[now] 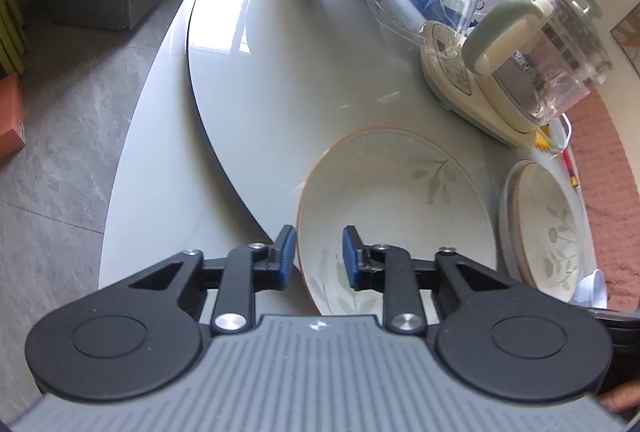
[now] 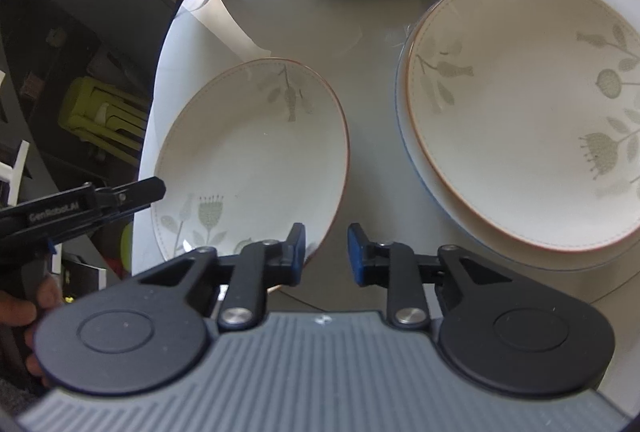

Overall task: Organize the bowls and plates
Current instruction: 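Open both tools and move them to the remaining single white plate, then close the left tool on the plate rim while the right tool grips it, then lift the plate with both tools toward the plate stack, then lower the held plate onto the plate stack with both tools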

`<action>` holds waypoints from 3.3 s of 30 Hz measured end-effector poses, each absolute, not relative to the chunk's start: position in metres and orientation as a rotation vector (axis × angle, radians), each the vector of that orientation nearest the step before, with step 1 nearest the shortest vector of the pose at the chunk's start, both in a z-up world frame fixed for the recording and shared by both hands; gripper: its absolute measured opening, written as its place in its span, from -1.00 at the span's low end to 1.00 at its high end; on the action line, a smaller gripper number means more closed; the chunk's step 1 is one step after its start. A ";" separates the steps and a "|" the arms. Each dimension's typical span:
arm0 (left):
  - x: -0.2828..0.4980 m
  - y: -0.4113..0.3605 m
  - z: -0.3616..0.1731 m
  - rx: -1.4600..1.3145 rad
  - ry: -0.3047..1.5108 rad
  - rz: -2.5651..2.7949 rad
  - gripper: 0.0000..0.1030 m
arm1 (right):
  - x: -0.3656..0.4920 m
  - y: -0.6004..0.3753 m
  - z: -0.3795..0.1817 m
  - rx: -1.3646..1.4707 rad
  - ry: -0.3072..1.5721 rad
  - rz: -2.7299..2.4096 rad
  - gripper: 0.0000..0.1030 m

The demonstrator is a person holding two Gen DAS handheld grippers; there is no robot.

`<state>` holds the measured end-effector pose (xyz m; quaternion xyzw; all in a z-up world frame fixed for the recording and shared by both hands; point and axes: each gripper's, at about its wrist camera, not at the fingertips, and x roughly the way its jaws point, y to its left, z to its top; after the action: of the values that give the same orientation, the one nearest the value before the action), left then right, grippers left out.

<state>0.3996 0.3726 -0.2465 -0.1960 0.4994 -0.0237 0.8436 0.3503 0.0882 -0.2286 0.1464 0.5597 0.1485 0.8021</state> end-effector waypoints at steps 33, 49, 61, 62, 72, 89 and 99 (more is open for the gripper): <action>0.435 0.392 -0.246 -0.478 0.982 -0.159 -0.65 | 0.373 0.091 -0.215 0.281 1.180 0.394 -0.55; 0.433 0.374 -0.212 -0.523 0.924 -0.160 -0.65 | 0.370 0.068 -0.189 0.301 1.107 0.403 -0.55; 0.442 0.344 -0.189 -0.533 0.860 -0.214 -0.65 | 0.369 0.041 -0.157 0.289 1.023 0.355 -0.55; 0.441 0.341 -0.189 -0.550 0.859 -0.220 -0.65 | 0.368 0.038 -0.156 0.288 1.018 0.347 -0.55; 0.434 0.285 -0.188 -0.572 0.899 -0.257 -0.65 | 0.352 -0.014 -0.153 0.315 1.016 0.264 -0.55; 0.420 0.201 -0.193 -0.606 0.914 -0.148 -0.65 | 0.359 -0.092 -0.164 0.298 1.018 0.329 -0.55; 0.434 0.170 -0.204 -0.562 0.974 -0.120 -0.65 | 0.375 -0.116 -0.185 0.258 1.047 0.354 -0.55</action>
<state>0.4344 0.1698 -0.2035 -0.2663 0.4613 -0.0569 0.8444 0.3753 -0.1164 -0.1848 0.1221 0.4957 0.1677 0.8434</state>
